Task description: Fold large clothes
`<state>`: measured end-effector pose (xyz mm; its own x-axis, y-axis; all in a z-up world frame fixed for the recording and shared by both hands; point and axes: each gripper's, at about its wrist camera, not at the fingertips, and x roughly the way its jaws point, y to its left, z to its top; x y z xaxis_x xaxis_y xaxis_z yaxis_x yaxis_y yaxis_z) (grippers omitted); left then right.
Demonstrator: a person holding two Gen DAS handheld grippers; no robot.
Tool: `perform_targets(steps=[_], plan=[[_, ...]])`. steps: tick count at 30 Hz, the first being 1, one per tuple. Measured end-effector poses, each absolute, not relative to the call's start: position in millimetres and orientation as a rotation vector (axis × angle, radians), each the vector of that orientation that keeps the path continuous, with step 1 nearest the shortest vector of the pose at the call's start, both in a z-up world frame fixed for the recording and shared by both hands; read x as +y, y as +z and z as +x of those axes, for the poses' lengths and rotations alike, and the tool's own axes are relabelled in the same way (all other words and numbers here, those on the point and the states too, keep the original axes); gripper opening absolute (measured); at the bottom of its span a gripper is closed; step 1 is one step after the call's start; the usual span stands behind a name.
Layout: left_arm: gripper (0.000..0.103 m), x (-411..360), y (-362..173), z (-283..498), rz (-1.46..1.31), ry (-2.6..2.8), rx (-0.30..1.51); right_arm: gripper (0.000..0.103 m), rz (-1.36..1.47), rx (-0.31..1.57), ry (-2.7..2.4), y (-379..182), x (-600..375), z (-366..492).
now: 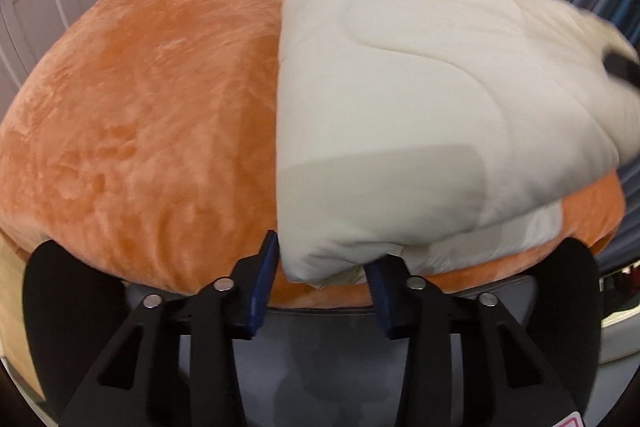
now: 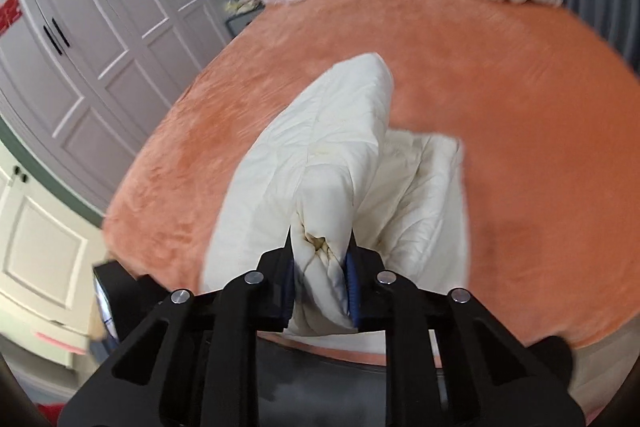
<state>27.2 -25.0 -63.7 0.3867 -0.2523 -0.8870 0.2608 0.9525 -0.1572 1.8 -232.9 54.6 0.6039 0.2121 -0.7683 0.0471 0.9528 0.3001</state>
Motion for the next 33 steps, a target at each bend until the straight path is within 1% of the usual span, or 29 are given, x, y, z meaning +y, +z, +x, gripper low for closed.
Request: perform_targets(steps=[1, 4, 7, 12, 19, 28, 29, 31, 32, 33], plan=[[0.032, -27.9, -62.6, 27.6, 0.012, -0.339, 1.123, 0.019, 0.309, 0.934, 0.072, 49.1, -240.3, -3.2], [0.029, -36.7, -65.4, 27.8, 0.039, -0.344, 1.119, 0.019, 0.335, 0.997, 0.015, 21.3, -257.5, -11.0], [0.027, -44.4, -72.3, 27.0, 0.059, -0.339, 1.136, 0.019, 0.318, 1.050, -0.024, -9.7, -259.8, -15.8], [0.026, -43.9, -83.0, 30.4, 0.057, -0.332, 1.173, 0.021, 0.313, 1.088, -0.047, -44.9, -256.5, -14.4], [0.025, -46.3, -92.9, 35.3, 0.067, -0.317, 1.190, 0.023, 0.341, 1.101, -0.047, -68.6, -261.0, -7.2], [0.026, -51.0, -100.8, 40.0, 0.072, -0.296, 1.201, 0.025, 0.345, 1.092, -0.037, -80.0, -262.0, 0.8], [0.026, -51.0, -99.6, 39.5, 0.077, -0.298, 1.199, 0.025, 0.355, 1.092, -0.032, -79.7, -263.8, 0.0], [0.031, -49.4, -94.3, 38.3, 0.085, -0.306, 1.200, 0.029, 0.390, 1.089, -0.017, -73.4, -270.9, -3.8], [0.032, -46.3, -89.6, 36.0, 0.085, -0.311, 1.204, 0.033, 0.404, 1.084, -0.016, -66.9, -274.9, -8.6], [0.033, -40.4, -82.2, 33.4, 0.074, -0.326, 1.213, 0.039, 0.412, 1.079, -0.020, -58.2, -278.7, -13.7]])
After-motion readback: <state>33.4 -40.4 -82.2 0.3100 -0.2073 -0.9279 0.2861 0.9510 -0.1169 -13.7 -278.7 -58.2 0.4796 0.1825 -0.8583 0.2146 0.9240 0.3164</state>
